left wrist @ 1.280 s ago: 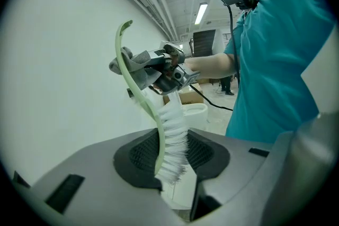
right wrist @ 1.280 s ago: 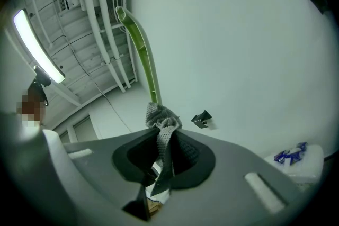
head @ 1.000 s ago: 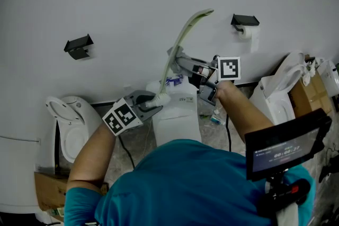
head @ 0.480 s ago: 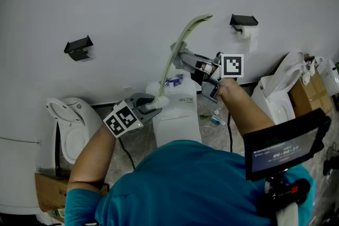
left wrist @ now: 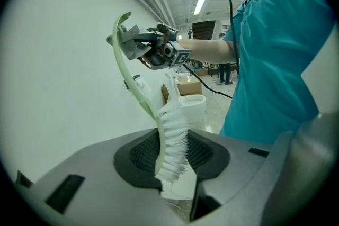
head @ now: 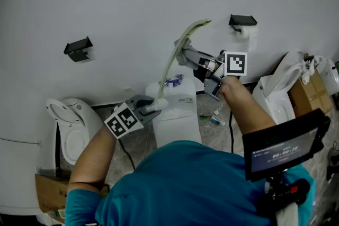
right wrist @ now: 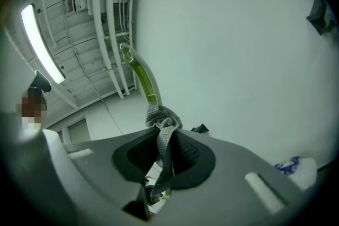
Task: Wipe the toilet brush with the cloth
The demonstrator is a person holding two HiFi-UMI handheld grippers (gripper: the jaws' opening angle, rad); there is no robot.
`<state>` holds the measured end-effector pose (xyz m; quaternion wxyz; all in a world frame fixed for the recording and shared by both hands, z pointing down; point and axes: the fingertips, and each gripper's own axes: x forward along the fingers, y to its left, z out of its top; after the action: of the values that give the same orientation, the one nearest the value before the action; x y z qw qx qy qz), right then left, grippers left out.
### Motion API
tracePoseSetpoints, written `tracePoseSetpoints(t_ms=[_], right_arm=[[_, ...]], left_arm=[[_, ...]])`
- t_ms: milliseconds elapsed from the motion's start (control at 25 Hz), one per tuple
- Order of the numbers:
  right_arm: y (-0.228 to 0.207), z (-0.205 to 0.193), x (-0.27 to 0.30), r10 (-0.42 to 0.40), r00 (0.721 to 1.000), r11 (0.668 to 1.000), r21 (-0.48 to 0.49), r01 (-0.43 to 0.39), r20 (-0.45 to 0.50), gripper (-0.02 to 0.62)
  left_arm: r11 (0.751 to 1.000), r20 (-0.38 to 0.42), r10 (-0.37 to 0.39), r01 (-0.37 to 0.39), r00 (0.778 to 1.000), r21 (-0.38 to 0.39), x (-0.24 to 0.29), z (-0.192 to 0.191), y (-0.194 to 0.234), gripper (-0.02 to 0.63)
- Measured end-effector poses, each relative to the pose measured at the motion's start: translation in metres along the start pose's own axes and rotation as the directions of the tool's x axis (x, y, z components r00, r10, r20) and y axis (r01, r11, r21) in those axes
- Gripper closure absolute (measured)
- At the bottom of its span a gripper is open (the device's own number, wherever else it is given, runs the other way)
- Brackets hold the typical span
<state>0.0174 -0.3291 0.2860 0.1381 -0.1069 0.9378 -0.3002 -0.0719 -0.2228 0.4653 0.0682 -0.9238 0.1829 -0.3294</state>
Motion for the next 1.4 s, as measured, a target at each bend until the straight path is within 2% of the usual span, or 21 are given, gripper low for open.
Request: tracePoseSetpoints(t_ms=[560, 880, 1400], right_arm=[[-0.003, 0.015, -0.010, -0.027, 0.999, 1.000, -0.009, 0.028, 0.036, 0.549], [0.002, 0.029, -0.015, -0.014, 0.997, 0.999, -0.028, 0.016, 0.071, 0.549], [0.017, 0.061, -0.033, 0.031, 0.981, 0.997, -0.069, -0.018, 0.189, 0.549]], left_arm=[[1.000, -0.049, -0.001, 0.000, 0.999, -0.010, 0.004, -0.014, -0.001, 0.474], [1.000, -0.067, -0.006, 0.006, 0.998, -0.002, 0.005, -0.017, -0.003, 0.474], [0.999, -0.070, -0.028, 0.027, 0.997, -0.020, 0.009, -0.022, -0.009, 0.476]])
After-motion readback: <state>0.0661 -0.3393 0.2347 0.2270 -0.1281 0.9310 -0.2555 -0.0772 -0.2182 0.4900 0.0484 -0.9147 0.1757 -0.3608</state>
